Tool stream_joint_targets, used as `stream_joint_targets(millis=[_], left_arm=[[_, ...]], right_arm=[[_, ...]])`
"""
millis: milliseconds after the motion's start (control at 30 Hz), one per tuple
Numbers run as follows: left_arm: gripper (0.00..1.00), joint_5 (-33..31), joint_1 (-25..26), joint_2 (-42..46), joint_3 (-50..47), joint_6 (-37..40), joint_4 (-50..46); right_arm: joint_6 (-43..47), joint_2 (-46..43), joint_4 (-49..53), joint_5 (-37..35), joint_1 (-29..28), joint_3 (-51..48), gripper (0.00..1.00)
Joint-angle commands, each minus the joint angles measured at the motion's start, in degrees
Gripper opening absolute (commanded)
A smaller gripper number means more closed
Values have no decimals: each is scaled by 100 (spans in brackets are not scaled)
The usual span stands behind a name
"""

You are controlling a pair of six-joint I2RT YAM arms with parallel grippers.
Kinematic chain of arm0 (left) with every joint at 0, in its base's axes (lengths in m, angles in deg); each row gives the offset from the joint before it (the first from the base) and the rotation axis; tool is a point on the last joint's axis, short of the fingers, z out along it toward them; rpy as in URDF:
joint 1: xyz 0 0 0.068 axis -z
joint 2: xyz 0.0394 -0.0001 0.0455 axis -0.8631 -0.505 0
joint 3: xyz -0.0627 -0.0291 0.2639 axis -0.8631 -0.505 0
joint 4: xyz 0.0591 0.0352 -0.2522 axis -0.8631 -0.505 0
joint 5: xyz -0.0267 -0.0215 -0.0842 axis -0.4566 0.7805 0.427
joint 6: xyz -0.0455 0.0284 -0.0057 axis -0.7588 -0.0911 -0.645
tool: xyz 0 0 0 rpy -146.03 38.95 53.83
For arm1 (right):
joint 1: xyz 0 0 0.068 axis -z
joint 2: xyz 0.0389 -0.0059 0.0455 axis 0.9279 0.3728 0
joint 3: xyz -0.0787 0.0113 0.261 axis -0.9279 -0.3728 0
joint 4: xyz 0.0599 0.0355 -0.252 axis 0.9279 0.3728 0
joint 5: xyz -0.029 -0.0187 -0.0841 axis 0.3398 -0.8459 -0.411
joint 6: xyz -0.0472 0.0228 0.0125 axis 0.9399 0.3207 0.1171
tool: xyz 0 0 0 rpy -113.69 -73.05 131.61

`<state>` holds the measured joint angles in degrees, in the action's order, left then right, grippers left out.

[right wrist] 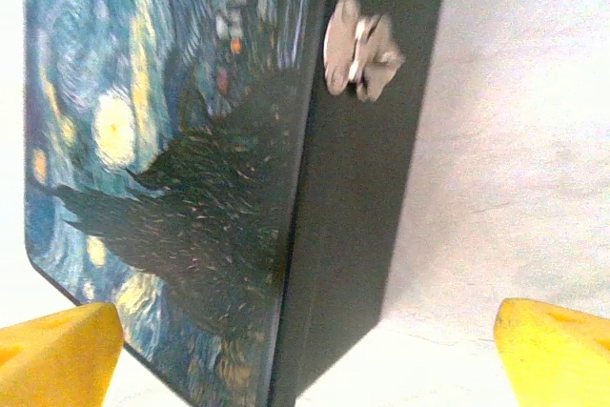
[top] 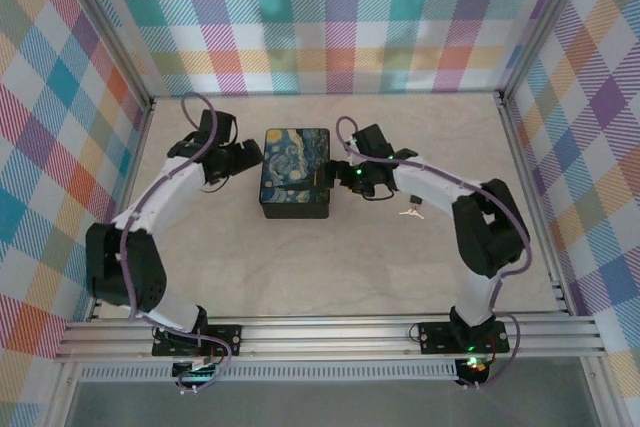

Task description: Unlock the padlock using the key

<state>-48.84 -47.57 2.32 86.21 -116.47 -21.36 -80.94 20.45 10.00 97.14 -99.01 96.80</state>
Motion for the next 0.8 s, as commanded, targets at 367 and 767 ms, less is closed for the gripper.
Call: stream_joint_targets(millis=[367,767], left_arm=[[99,-2464,-650,1436,-3252,2521,4078],[100,-1492,-696,248,-4780,2430,7567]], right_arm=[[2100,-3340,-2447,-2735,1584,-3366,100],[2556,-2644,-5027,-2352,2597,-4816,100]])
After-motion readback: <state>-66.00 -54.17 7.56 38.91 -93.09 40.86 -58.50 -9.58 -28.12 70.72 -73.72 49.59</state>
